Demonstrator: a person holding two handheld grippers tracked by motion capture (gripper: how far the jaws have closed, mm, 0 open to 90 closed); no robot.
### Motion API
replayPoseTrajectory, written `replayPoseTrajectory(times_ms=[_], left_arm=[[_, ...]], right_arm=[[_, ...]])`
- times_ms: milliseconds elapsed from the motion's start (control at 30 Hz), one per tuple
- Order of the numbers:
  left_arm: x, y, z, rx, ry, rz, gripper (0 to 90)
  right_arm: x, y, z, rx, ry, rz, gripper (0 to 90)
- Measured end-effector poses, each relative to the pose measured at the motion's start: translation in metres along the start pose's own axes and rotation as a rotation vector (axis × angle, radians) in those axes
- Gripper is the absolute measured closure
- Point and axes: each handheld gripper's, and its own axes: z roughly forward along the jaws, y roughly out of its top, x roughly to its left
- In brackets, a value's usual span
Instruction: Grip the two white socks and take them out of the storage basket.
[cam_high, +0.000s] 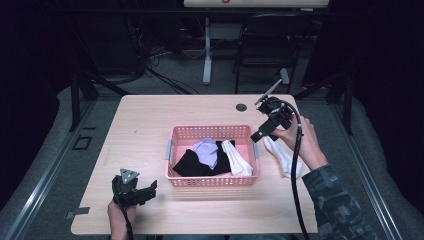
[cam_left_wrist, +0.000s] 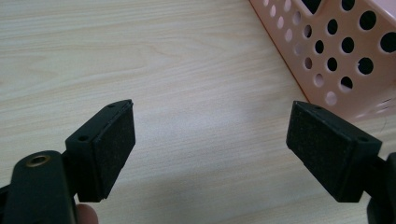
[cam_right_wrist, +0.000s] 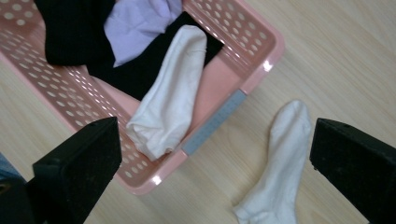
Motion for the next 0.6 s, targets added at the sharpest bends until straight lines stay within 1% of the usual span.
replayPoseTrajectory(times_ms=[67,133,233,300,400,433,500,533,567,600], left_arm=[[0.0,0.001,0.0,-0.003,0.002,0.007,15.6],[0.0,0.001,0.0,0.003,-0.002,0.006,15.6],[0.0,0.001,0.0,0.002,-0.002,0.009,15.5],[0.0,0.0,0.0,-0.001,0.001,0.002,15.6],[0.0,0.0,-0.001,0.0,0.0,0.008,15.6],[0.0,0.0,0.0,0.0,0.0,0.003,15.6],[0.0,0.0,-0.001,0.001,0.001,0.005,15.5],[0.0,0.0,0.0,-0.002,0.001,0.003,15.6],[0.0,0.0,0.0,-0.003,0.001,0.001,15.5],[0.0,0.0,0.0,-0.003,0.001,0.001,15.6]], right_arm=[[0.006,0.006,0.001,0.005,-0.003,-0.019,2.6],[0.011,0.012,0.004,-0.011,0.015,-0.028,4.6],[0.017,0.019,0.012,-0.002,0.038,-0.041,7.3],[0.019,0.023,0.019,0.004,0.048,-0.048,9.5],[0.021,0.027,0.027,0.012,0.068,-0.051,10.7],[0.022,0.029,0.032,0.004,0.074,-0.047,12.4],[0.023,0.032,0.038,0.012,0.077,-0.049,14.0],[0.025,0.034,0.043,0.018,0.086,-0.044,15.1],[0.025,0.035,0.046,0.014,0.085,-0.049,17.0],[0.026,0.037,0.049,0.031,0.092,-0.054,18.4]])
